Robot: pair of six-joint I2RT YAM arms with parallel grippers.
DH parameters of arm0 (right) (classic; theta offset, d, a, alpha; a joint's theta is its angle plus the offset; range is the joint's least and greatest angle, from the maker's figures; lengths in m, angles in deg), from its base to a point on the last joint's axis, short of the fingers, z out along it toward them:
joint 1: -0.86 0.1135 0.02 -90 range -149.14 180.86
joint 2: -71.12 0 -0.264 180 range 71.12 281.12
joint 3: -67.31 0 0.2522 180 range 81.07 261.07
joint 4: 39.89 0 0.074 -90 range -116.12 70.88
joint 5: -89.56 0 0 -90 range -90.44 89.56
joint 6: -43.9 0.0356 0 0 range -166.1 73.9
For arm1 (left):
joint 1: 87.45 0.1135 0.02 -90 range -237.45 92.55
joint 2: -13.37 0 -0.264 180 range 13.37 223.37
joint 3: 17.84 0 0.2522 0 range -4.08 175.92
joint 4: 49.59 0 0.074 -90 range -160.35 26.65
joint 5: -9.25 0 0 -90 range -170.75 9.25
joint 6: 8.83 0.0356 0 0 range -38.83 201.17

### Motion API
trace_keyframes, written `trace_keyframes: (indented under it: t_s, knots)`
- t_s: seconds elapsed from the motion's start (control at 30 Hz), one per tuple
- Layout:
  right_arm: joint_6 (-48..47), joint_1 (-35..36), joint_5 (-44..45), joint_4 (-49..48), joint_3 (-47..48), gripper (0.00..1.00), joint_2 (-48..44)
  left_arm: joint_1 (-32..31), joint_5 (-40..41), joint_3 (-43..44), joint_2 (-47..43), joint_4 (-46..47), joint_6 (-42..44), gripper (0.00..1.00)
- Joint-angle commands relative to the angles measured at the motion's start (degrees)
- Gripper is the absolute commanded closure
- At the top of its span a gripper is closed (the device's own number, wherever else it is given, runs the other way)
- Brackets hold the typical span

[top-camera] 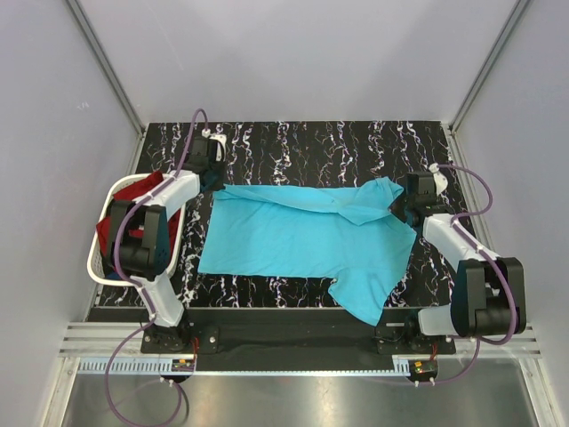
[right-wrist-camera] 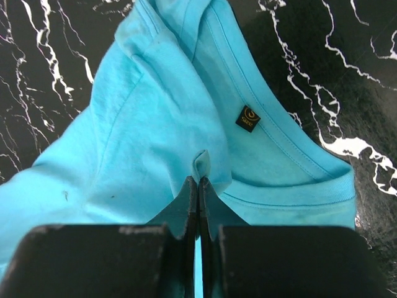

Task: Fold and stack the t-shirts
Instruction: Fold the tshirt

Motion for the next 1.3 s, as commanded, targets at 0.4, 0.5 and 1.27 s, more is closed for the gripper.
trace_keyframes:
  t_s: [0.4, 0.5, 1.27]
  knots:
    - [-3.7, -0.1, 2.9, 2.9, 6.7, 1.0, -0.3, 0.0, 3.3, 10.2, 3.7, 2.3, -2.4, 1.0]
    - [-4.9, -0.1, 3.0, 2.9, 8.0, 1.0, -0.5, 0.1, 1.7, 12.0, 3.9, 6.5, -1.6, 1.0]
    - [-21.3, -0.2, -2.4, -23.3, 33.5, 1.0, 27.7, 5.9, -14.4, 28.1, 20.6, 19.3, -12.9, 1.0]
